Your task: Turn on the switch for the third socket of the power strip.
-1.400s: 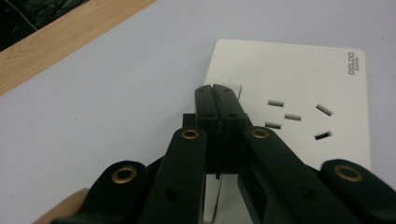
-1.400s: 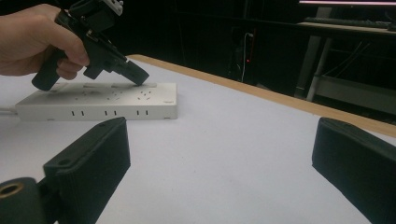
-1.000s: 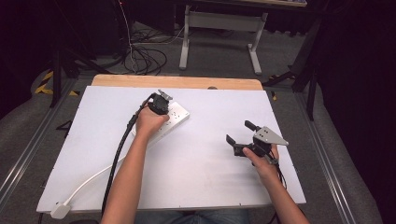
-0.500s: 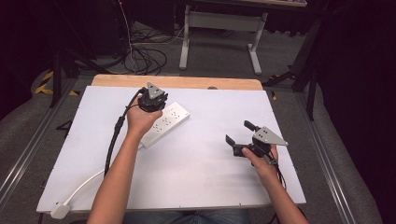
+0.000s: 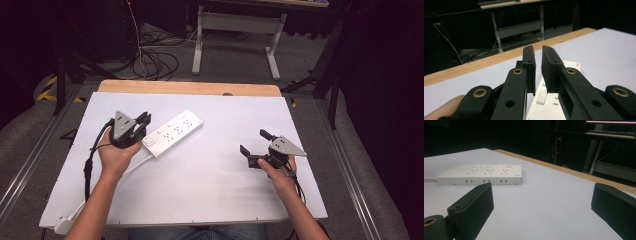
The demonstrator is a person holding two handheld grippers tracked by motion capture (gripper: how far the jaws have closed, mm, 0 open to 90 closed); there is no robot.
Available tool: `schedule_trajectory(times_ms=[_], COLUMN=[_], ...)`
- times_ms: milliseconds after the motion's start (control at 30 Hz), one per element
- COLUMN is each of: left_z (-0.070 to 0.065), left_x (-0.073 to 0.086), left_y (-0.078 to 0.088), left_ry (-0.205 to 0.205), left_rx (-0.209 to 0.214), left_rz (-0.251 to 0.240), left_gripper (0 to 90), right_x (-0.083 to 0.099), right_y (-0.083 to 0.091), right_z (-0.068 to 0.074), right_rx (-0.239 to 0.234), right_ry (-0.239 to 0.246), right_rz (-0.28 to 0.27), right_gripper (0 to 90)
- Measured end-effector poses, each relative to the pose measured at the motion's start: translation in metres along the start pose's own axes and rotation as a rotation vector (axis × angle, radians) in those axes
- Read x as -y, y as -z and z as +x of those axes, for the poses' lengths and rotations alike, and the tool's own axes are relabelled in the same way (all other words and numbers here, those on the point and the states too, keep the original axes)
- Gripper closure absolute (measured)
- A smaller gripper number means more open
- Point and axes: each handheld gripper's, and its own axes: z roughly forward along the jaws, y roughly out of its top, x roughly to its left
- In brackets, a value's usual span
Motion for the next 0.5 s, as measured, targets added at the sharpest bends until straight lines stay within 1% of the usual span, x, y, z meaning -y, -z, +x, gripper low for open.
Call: schedule_trajectory(times_ms=[33, 67, 100, 133, 167, 200, 233, 267, 333, 433, 500], left_z=[0.002, 0.002, 0.003, 0.004, 0.004, 0.004, 0.004, 0.004, 0.002, -0.002, -0.004], left_x=[0.004, 0.009, 0.012, 0.013, 0.013, 0.012, 0.012, 0.012, 0.012, 0.011, 0.011], left_y=[0.008, 0.014, 0.019, 0.022, 0.025, 0.027, 0.029, 0.030, 0.030, 0.029, 0.028], left_ry=[0.002, 0.013, 0.019, 0.014, 0.007, 0.012, 0.022, 0.017, 0.027, 0.002, -0.001], left_rx=[-0.004, -0.007, -0.011, -0.015, -0.032, -0.034, -0.032, -0.035, -0.034, -0.035, -0.033], left_rz=[-0.020, -0.037, -0.041, -0.039, -0.046, -0.056, -0.060, -0.065, -0.074, -0.075, -0.073], left_gripper=[80.7, 79.7, 79.7, 79.4, 78.9, 78.5, 78.5, 78.3, 78.2, 77.8, 77.5], right_x=[0.000, 0.001, 0.001, 0.001, 0.001, 0.000, 0.000, 0.000, 0.000, 0.000, 0.000], right_y=[0.000, 0.000, 0.000, 0.000, -0.001, -0.001, -0.001, -0.001, -0.001, 0.000, 0.000], right_z=[0.001, 0.002, 0.002, 0.002, 0.002, 0.003, 0.003, 0.004, 0.004, 0.003, 0.002], right_rx=[-0.001, -0.001, -0.001, -0.002, -0.003, -0.002, -0.002, -0.004, -0.006, 0.000, -0.001], right_ry=[0.000, -0.001, -0.001, -0.002, -0.003, -0.001, -0.001, 0.002, 0.006, 0.003, 0.002], right_rz=[0.000, 0.007, 0.007, 0.007, 0.006, 0.006, 0.006, 0.006, 0.005, 0.006, 0.004], right_gripper=[4.9, 4.7, 4.7, 4.7, 4.7, 4.7, 4.7, 4.7, 4.7, 4.6, 4.6])
